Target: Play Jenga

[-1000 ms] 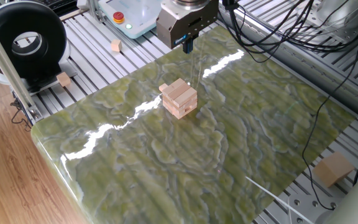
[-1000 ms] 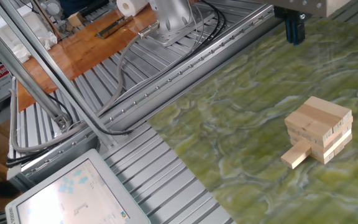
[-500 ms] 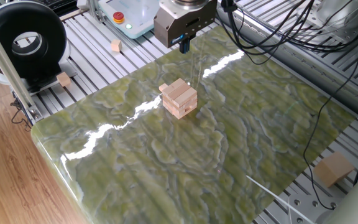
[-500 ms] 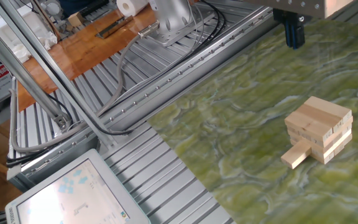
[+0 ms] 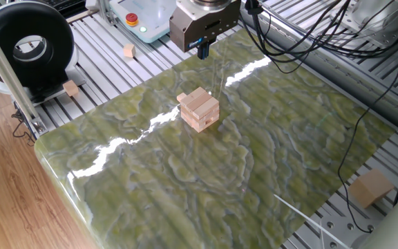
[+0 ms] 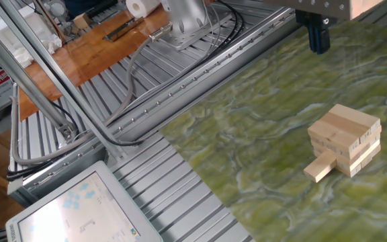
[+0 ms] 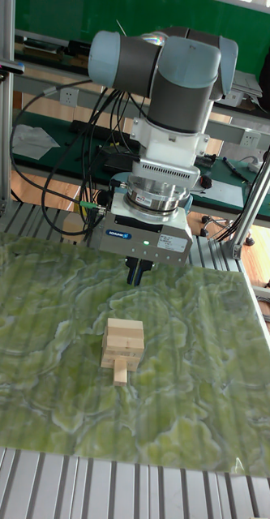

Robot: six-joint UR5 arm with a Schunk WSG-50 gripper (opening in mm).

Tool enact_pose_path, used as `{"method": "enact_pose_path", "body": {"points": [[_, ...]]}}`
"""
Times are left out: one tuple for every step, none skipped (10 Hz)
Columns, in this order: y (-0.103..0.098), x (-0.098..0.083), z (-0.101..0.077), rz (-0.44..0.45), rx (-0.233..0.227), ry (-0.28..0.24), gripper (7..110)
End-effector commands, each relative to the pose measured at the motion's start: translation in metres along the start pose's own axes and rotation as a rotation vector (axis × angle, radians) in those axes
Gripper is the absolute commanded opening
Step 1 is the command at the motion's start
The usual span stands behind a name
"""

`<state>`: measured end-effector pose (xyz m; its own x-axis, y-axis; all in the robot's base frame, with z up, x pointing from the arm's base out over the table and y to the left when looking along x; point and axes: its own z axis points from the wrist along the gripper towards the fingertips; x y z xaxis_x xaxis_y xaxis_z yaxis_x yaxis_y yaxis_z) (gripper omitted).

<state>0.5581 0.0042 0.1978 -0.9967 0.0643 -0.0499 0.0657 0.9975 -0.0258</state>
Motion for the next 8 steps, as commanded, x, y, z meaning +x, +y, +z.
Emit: {"method": "enact_pose_path", "body": {"points": [[-0.003, 0.005, -0.001, 0.027, 0.008, 0.019, 7], [0.003, -0.001, -0.001, 0.030, -0.013, -0.003, 7], [0.002, -0.010, -0.001, 0.021, -0.012, -0.039, 7], [-0.002, -0.017, -0.002, 0.005, 0.005, -0.066, 7], [-0.004, -0.020, -0.002, -0.012, 0.013, -0.079, 7], [-0.008, -0.020, -0.002, -0.026, 0.028, -0.081, 7], [-0.008, -0.020, -0.002, -0.031, 0.029, -0.081, 7], [-0.007, -0.019, -0.002, -0.032, 0.026, -0.074, 7]]}}
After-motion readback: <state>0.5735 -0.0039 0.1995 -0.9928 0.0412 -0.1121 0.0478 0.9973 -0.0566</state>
